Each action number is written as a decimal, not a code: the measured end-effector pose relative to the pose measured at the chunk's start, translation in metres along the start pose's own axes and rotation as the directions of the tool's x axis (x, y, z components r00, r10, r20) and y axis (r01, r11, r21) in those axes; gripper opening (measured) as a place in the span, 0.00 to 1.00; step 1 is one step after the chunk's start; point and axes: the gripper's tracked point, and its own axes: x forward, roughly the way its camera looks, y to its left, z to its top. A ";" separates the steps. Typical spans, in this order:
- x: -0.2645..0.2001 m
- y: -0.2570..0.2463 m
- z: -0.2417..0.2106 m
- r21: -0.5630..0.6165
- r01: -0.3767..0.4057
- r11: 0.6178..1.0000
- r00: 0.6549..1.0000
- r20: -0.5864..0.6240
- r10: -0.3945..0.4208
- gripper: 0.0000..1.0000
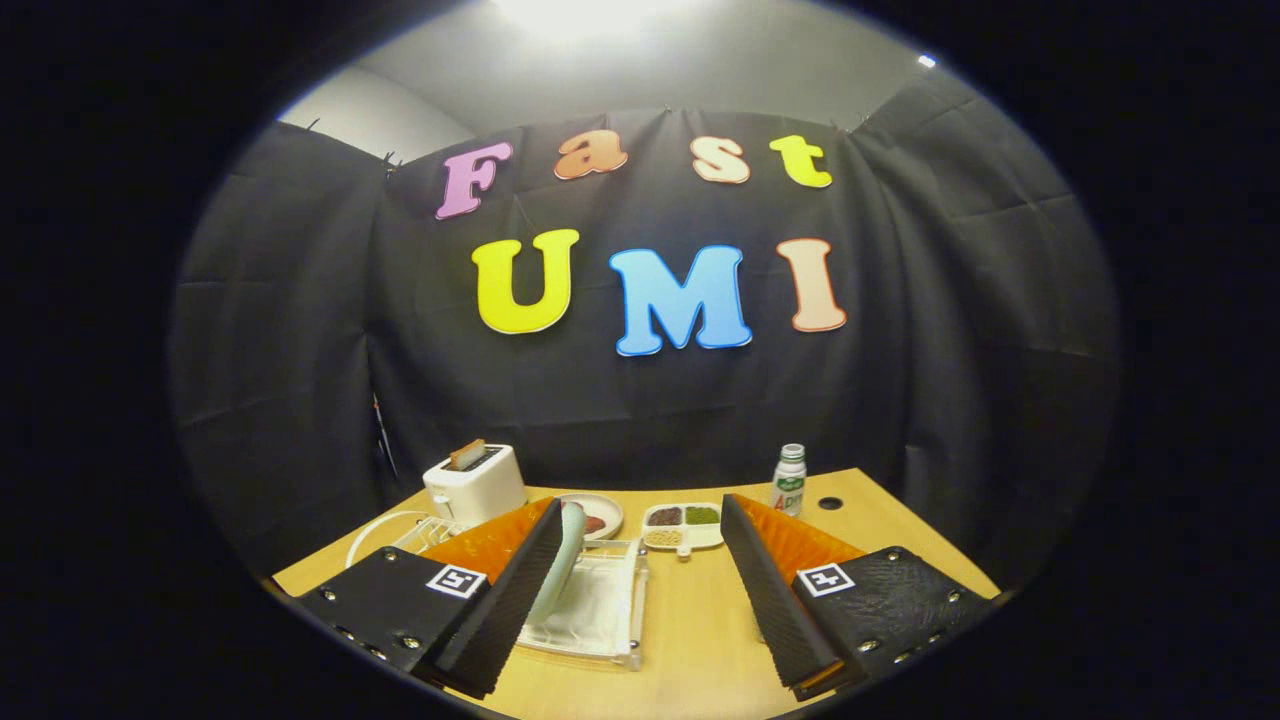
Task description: Take the plate from the dish rack, then take the spoon from the basket and place it into the plate.
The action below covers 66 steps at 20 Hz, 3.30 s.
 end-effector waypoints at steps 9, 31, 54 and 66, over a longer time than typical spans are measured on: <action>0.102 0.057 -0.095 0.097 0.035 0.995 0.955 -0.295 -0.005 0.98; 0.156 0.048 -0.121 -0.038 0.236 0.971 0.865 -0.448 -0.227 0.34; -0.013 0.047 -0.052 -0.252 0.226 0.941 0.899 -0.318 -0.301 0.29; -0.046 0.021 -0.152 -0.140 0.181 0.974 0.855 -0.467 -0.226 0.29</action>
